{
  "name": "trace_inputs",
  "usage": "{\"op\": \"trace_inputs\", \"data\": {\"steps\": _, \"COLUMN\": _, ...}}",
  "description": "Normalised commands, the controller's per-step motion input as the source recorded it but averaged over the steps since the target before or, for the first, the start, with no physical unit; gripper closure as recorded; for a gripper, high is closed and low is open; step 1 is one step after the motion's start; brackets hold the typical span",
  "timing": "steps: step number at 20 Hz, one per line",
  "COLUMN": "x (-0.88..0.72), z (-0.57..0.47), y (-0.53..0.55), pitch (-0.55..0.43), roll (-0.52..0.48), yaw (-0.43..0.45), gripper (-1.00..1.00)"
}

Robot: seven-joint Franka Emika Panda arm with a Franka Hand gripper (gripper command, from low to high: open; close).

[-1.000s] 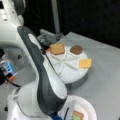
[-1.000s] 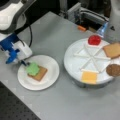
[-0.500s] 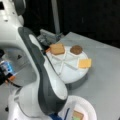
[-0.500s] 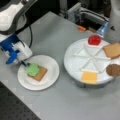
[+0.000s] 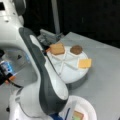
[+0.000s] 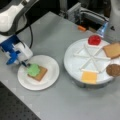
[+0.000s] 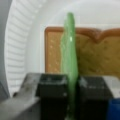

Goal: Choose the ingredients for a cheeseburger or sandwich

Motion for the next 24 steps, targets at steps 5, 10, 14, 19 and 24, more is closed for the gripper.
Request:
{"op": "trace_inputs", "data": {"steps": 5, "x": -0.04, "z": 0.06, "y": 0.16, "pitch": 0.029, "roll": -0.195, "yaw": 0.141, "gripper": 1.00}}
{"op": "trace_inputs", "data": {"steps": 10, "x": -0.11, "z": 0.04, "y": 0.23, "pitch": 0.015, "roll": -0.209, "yaw": 0.131, "gripper": 1.00}}
{"op": "trace_inputs", "data": {"steps": 14, "x": -0.15, "z": 0.02, "y": 0.24, "pitch": 0.006, "roll": -0.214, "yaw": 0.112, "gripper": 1.00}}
{"op": "trace_inputs", "data": {"steps": 19, "x": -0.15, "z": 0.03, "y": 0.19, "pitch": -0.011, "roll": -0.223, "yaw": 0.083, "gripper": 1.00}}
{"op": "trace_inputs", "data": {"steps": 24, "x": -0.15, "z": 0.04, "y": 0.14, "pitch": -0.022, "roll": -0.213, "yaw": 0.072, "gripper": 1.00}}
